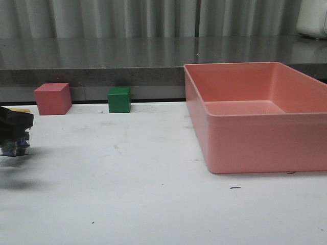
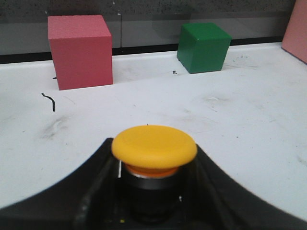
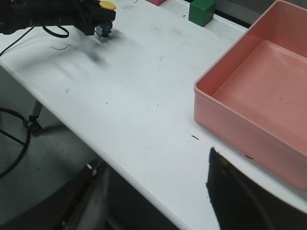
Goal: Place and stand button with both arms
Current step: 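Lower the button upright onto the table with the left gripper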
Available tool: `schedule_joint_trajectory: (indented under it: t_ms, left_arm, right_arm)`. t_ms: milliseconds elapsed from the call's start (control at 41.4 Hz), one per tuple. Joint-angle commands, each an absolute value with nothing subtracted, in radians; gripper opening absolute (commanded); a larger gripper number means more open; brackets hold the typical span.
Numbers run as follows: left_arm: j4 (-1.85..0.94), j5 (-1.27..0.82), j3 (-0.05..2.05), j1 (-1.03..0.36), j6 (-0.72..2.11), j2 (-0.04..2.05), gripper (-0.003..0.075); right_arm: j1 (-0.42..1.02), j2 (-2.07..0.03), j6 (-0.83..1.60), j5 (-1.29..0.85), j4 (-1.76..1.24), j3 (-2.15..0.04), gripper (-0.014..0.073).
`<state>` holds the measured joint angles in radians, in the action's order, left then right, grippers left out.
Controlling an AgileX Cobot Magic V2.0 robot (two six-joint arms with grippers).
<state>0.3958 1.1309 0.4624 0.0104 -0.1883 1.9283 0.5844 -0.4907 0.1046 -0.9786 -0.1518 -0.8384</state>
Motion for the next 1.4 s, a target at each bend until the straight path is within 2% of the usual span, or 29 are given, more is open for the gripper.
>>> schedule_joint_trajectory:
  t_ms: [0,314,483,603,1110,1279,1375]
  left_arm:
    - [0.383,1.311,0.456,0.009,-0.188,1.89,0.0159]
    - [0.389,1.333,0.434,0.009,-0.188,1.89,0.0168]
    - [0.391,1.333,0.434,0.009,-0.188,1.89,0.0306]
    - [0.391,1.333,0.422,0.009,-0.188,1.89,0.0375]
    - [0.381,1.367,0.296,0.009,-0.188,1.888,0.0382]
    - [0.381,1.356,0.246,0.009,-0.188,1.837,0.0462]
    - [0.368,1.301,0.216,0.009,-0.188,1.77,0.0463]
  right_arm:
    - [0.583,-0.495,0.11,-0.914,-0.163,-0.862,0.0468]
    - [0.583,-0.495,0.11,-0.914,-0.163,-0.862,0.0468]
    - [0.583,-0.495,0.11,-0.914,-0.163,-0.862,0.0468]
    - [0.583,-0.495,0.11,-0.914,-0.163,-0.862,0.0468]
    - [0.583,-0.495,0.11,-0.914,-0.163,-0.862,0.0468]
    - [0.583,-0.495,0.11,-0.914,-0.163,-0.862,0.0468]
    - [0.583,-0.495,0.11,-0.914,-0.163,-0.862,0.0468]
